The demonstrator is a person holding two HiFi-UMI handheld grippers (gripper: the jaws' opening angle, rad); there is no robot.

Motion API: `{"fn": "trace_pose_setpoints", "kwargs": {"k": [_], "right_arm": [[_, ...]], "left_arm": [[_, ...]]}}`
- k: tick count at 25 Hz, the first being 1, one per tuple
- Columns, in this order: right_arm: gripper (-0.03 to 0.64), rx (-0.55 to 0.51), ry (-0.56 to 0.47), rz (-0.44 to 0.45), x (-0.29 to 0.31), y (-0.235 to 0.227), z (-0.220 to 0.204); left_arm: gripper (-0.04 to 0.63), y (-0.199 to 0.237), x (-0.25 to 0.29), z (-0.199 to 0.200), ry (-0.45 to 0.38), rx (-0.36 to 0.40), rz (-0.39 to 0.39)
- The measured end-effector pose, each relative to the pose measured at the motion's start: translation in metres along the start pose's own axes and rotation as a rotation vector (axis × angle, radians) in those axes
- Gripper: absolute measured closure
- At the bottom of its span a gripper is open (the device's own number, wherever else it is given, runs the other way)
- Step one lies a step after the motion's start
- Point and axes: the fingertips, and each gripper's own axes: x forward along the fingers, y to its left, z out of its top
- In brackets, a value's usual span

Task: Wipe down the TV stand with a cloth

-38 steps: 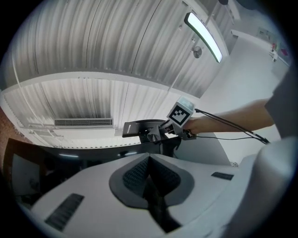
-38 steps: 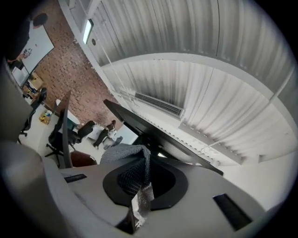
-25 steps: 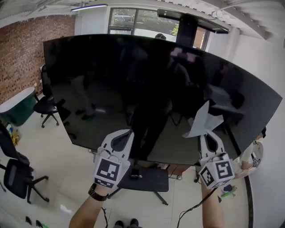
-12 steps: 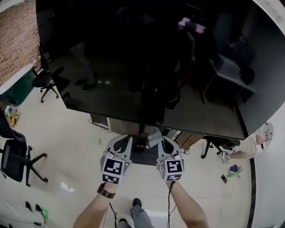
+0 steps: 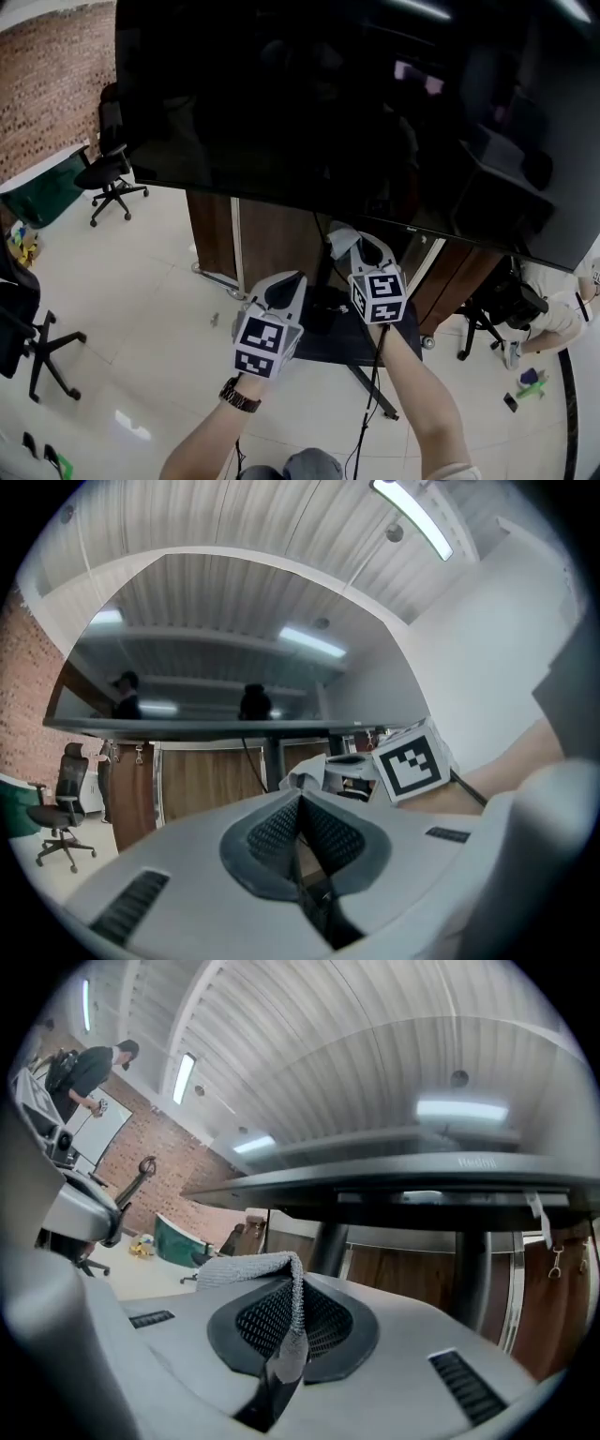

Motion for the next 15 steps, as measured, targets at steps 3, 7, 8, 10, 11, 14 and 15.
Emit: {"fn": "trace_pose_setpoints", "kwargs": {"k": [3,7,8,10,11,14,15], "right_arm": [[0.609,-0.052,-0.032,-0.014,0.022,0.002,-0.031],[0.609,-0.062,0.081,0.003,0.042,0.011,-0.099],[0.609,-0.056,0.112,0.015,0.039,0.015,-0.118],[0.609,-0.032,0.16,0.048,0.03,0.023,-0.151],[0.609,-0.016,0.183,0.066,0.025,0.028,-0.164],[0.609,0.074,0.247,0.102,0.015,0.035,-0.195],[0.609,0.102,0.255,0.099,0.013,0.032,-0.2]], "left_arm": [[0.569,0.002,-0.001,-0.053,-0.029,0.015,0.003],[0.569,0.002,-0.011,-0.106,-0.047,0.035,0.011],[0.569,0.001,-0.013,-0.115,-0.045,0.038,0.012],[0.569,-0.002,-0.017,-0.132,-0.039,0.035,0.01],[0.569,-0.005,-0.019,-0.138,-0.037,0.033,0.005],[0.569,-0.018,-0.021,-0.149,-0.034,0.022,-0.025],[0.569,-0.024,-0.02,-0.15,-0.035,0.022,-0.038]]}}
